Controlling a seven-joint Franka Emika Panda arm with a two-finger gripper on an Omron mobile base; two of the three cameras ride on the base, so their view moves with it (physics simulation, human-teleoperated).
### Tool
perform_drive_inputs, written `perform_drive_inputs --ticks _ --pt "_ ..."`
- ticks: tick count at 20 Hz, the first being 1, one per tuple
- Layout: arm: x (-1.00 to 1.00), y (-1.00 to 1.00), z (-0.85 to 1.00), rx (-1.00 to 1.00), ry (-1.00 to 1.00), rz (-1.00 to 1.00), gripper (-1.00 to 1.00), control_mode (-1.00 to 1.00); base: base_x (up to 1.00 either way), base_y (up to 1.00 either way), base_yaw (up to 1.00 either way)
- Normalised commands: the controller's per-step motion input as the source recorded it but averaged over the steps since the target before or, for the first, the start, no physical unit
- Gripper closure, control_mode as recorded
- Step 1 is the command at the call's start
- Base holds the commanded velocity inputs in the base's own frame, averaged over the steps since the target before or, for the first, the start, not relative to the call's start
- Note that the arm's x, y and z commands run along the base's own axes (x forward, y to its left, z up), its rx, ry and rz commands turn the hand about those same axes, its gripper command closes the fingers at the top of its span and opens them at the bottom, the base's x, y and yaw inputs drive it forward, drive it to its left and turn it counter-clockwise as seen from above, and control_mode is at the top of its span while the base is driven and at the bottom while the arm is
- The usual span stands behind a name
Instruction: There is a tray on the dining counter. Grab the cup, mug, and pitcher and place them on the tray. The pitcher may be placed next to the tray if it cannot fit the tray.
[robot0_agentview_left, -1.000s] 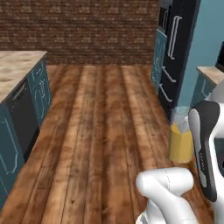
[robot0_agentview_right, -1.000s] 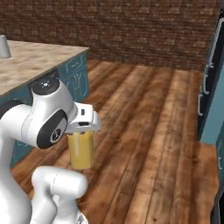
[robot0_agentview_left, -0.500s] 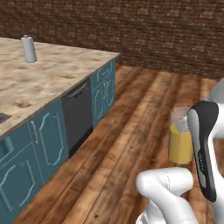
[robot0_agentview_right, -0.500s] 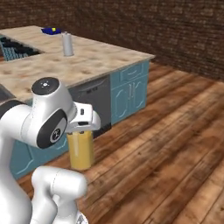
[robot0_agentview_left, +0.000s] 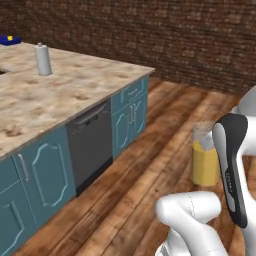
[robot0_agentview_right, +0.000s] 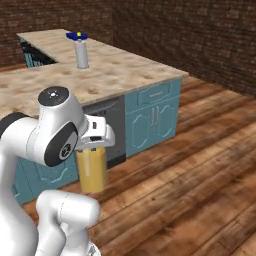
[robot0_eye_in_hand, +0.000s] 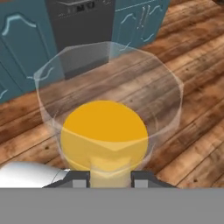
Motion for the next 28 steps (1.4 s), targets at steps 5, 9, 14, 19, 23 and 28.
perform_drive_inputs --ticks 5,9,14,19,23,28 --pt "0.00 0.00 0.00 0.00 0.00 0.00 1.00 1.00 1.00 -1.00 0.32" --pt "0.00 0.00 0.00 0.00 0.00 0.00 1.00 1.00 0.86 -1.00 0.32" --pt "0.00 0.00 0.00 0.00 0.00 0.00 1.00 1.00 0.80 -0.99 0.30" --pt "0.00 0.00 0.00 0.00 0.00 0.00 1.00 1.00 0.77 -0.98 0.30" --pt "0.00 0.00 0.00 0.00 0.00 0.00 1.00 1.00 0.92 -0.79 0.26" --pt "0.00 0.00 0.00 0.00 0.00 0.00 1.00 1.00 0.65 -0.77 0.25"
